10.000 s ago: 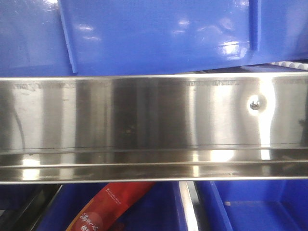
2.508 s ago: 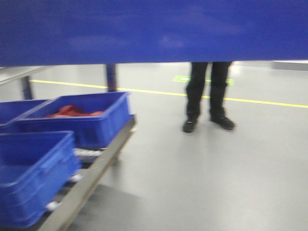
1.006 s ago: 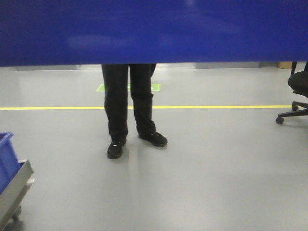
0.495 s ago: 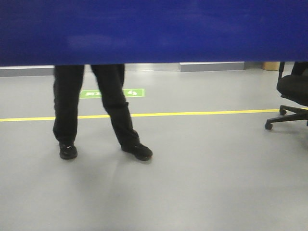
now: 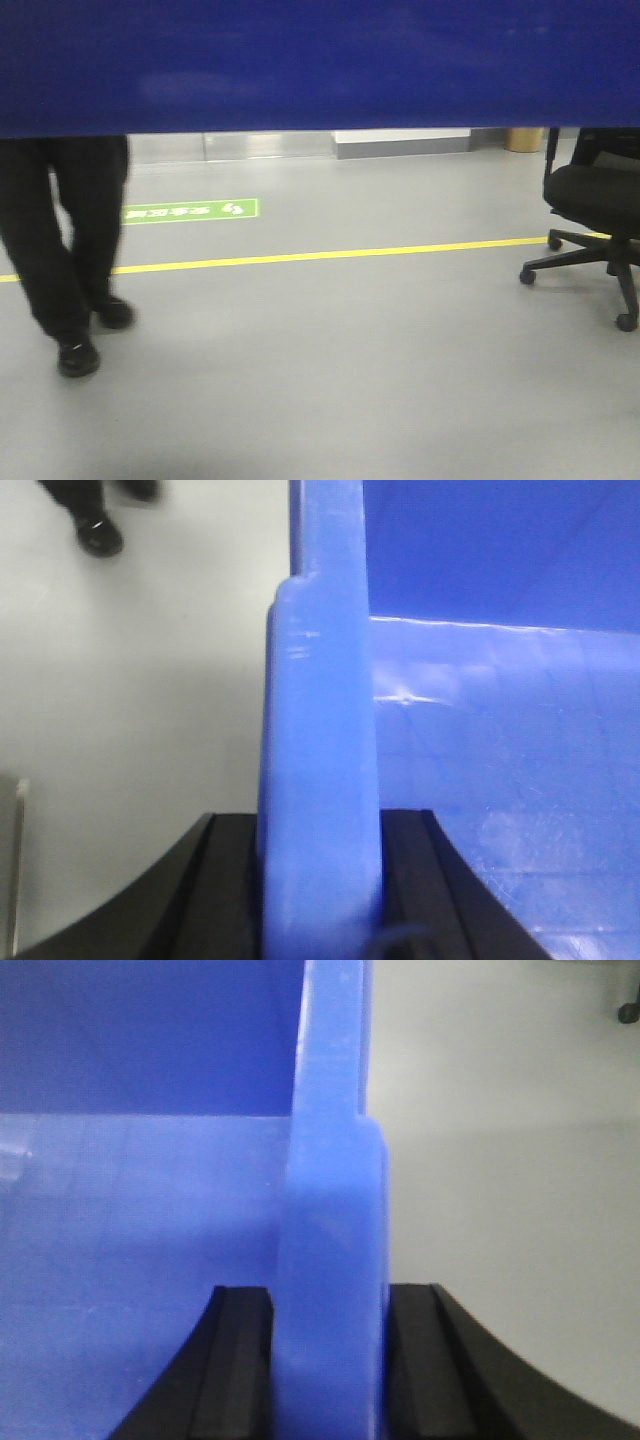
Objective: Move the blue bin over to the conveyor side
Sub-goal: 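Carry the held blue bin with both grippers while driving to the conveyor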
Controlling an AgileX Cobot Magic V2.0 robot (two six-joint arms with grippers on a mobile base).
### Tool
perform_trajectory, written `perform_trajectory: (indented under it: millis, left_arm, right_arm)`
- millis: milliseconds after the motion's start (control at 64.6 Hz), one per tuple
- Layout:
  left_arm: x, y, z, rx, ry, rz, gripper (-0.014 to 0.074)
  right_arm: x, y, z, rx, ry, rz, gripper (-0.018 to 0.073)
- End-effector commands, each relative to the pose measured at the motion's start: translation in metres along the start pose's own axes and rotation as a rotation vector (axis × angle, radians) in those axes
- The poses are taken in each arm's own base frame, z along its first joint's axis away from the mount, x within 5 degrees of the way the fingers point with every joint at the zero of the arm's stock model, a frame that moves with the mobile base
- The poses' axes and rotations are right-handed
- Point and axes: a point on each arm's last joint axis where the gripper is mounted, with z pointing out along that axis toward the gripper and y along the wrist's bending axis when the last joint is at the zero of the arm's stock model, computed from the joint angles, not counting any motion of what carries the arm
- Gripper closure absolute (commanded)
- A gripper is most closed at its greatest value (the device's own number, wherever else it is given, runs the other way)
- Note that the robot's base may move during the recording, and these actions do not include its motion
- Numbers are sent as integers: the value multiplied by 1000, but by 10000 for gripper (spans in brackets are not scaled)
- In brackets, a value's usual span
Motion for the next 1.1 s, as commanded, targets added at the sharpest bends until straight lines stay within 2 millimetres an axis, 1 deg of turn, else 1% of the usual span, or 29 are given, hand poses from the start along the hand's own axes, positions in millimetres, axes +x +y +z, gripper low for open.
perform_trajectory:
  millis: [0,1084]
  left_arm:
    - [-7,0,-11,25,-112,5,615]
    - [-7,0,-11,25,-112,5,615]
  right_arm:
    - [-8,0,-12,-8,-120,-13,647]
    - [-8,0,-12,-9,-125,-13,647]
